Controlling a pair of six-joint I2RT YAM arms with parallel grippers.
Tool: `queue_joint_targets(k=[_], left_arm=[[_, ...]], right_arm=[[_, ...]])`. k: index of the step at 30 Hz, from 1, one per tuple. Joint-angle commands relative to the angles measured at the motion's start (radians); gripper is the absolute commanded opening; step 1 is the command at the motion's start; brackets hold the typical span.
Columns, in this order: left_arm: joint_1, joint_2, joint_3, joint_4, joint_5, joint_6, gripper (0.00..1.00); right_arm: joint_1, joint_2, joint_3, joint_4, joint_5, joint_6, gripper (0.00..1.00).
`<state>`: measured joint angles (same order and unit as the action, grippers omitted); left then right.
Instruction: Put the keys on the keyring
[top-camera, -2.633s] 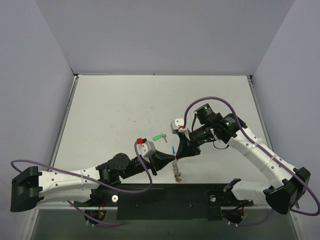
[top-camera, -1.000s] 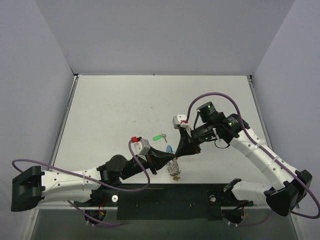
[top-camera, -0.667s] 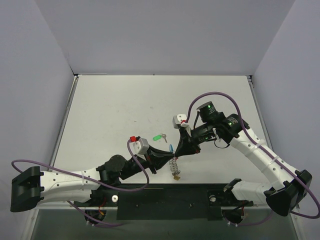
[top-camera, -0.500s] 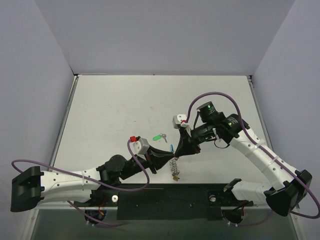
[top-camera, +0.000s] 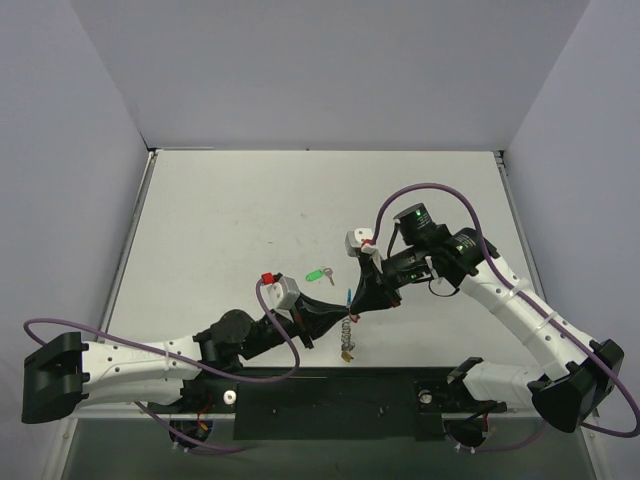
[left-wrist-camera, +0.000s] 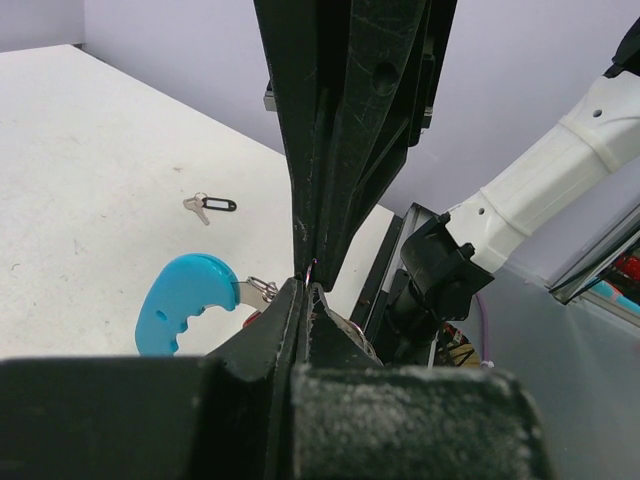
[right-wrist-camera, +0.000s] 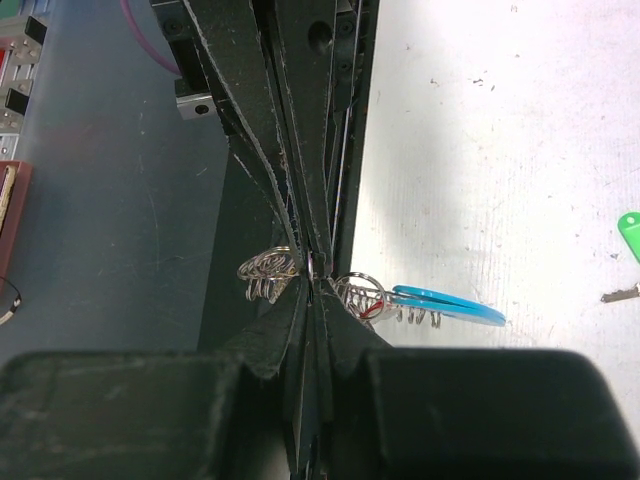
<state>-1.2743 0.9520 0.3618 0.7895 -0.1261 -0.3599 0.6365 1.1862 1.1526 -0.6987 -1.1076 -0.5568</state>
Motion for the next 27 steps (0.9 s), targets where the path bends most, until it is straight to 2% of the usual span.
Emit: queue_joint_targets(k=[1, 5, 7, 8, 11, 14, 18, 20, 24, 25, 27], left_arm=[[0.0, 0.008, 0.045, 0.039, 0.016, -0.001, 0.0], [0.0, -0.008, 0.031, 0.037, 0.005, -0.002, 0.0], [0.0, -0.033, 0.014, 0.04, -0.012, -0.002, 0.0], [0.0, -0.05, 0.003, 0.039, -0.018, 0.001, 0.0], [0.001, -0.094, -0.009, 0.004, -0.024, 0.015, 0.0], [0.0, -0.154, -0.015, -0.047, -0.026, 0.033, 0.0], [0.003, -0.226, -0.012, -0.126, -0.035, 0.062, 0.0], [0.006, -0.257, 0.0, -0.188, -0.033, 0.081, 0.0], [0.033, -0.314, 0.032, -0.292, -0.009, 0.102, 0.0], [0.053, -0.32, 0.049, -0.317, 0.014, 0.107, 0.0], [0.094, -0.341, 0.083, -0.381, 0.06, 0.105, 0.0]], right_arm=[[0.011, -0.017, -0.002, 0.024, -0.06, 0.017, 0.0], [0.005, -0.02, 0.001, 0.028, -0.057, 0.029, 0.0], [-0.018, -0.025, 0.004, 0.028, -0.073, 0.046, 0.14], [-0.027, -0.028, 0.006, 0.027, -0.09, 0.054, 0.29], [-0.07, -0.066, 0.006, 0.008, -0.098, 0.048, 0.51], [-0.119, -0.091, 0.009, -0.019, -0.101, 0.04, 0.57], [-0.254, -0.12, 0.007, -0.044, -0.058, 0.024, 0.63], [-0.306, -0.128, 0.004, -0.048, -0.005, 0.044, 0.67], [-0.36, -0.142, 0.001, -0.085, 0.224, 0.112, 0.7], [-0.371, -0.145, 0.001, -0.106, 0.274, 0.071, 0.7], [-0.426, -0.145, 0.013, -0.221, 0.275, -0.053, 0.69]])
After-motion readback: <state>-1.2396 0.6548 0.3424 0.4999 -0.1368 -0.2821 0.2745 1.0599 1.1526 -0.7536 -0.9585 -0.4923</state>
